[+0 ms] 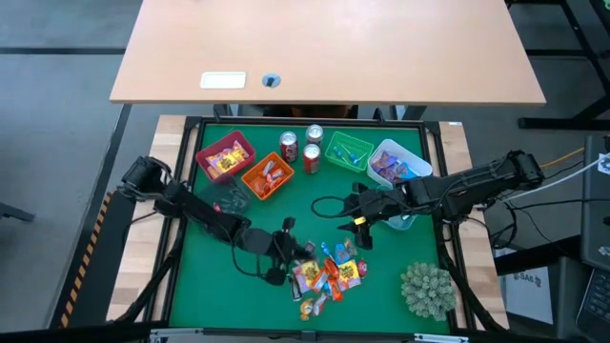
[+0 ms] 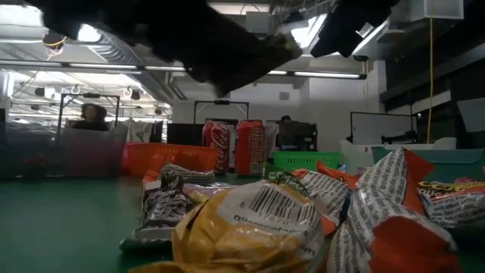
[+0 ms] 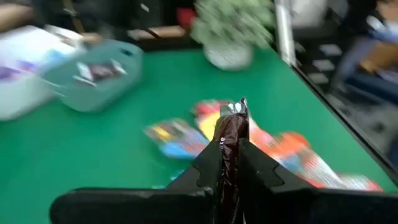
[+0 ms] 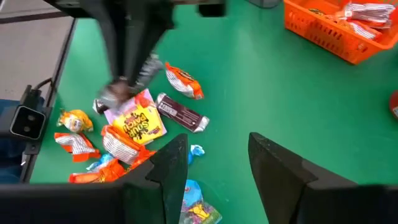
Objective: Sort candy
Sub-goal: Put the brown chocolate into the blue bin
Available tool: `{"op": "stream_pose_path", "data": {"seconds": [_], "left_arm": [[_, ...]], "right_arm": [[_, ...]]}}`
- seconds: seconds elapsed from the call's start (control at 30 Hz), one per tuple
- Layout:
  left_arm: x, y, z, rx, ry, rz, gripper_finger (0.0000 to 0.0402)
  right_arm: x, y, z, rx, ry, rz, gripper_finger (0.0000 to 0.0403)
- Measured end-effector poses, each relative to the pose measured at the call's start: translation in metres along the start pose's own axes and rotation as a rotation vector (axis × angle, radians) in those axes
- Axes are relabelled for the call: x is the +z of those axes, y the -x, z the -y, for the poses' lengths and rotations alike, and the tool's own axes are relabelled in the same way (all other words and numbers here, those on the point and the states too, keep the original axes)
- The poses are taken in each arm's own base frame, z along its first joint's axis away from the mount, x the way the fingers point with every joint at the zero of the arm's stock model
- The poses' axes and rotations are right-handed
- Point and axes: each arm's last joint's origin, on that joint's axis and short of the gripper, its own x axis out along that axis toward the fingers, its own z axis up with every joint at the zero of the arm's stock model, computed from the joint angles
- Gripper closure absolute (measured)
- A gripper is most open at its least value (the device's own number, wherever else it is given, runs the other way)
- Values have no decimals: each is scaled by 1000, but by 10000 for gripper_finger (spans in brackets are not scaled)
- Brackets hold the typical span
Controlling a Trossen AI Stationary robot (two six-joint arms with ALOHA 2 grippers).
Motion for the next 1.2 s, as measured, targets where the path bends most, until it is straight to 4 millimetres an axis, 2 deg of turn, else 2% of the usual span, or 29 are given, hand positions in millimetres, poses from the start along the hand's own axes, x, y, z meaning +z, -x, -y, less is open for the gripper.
{"op": "stream_pose_path", "data": {"seconds": [0.43,0.77,0.97,1.07,1.2], "left_arm": [[19,-7,-41,141,79,166,377],[27,-8,-57,179,106,236,376],[30,-7,-59,182,115,271,376],[31,-7,-59,181,117,279,376],[31,-7,-59,180,117,281,376]], "right_arm": [[7,0,-2,15,151,69,235],[9,0,-2,14,251,94,235],[9,0,-2,14,264,95,236],[9,0,-2,14,265,96,248],[9,0,-2,14,265,98,294]]}}
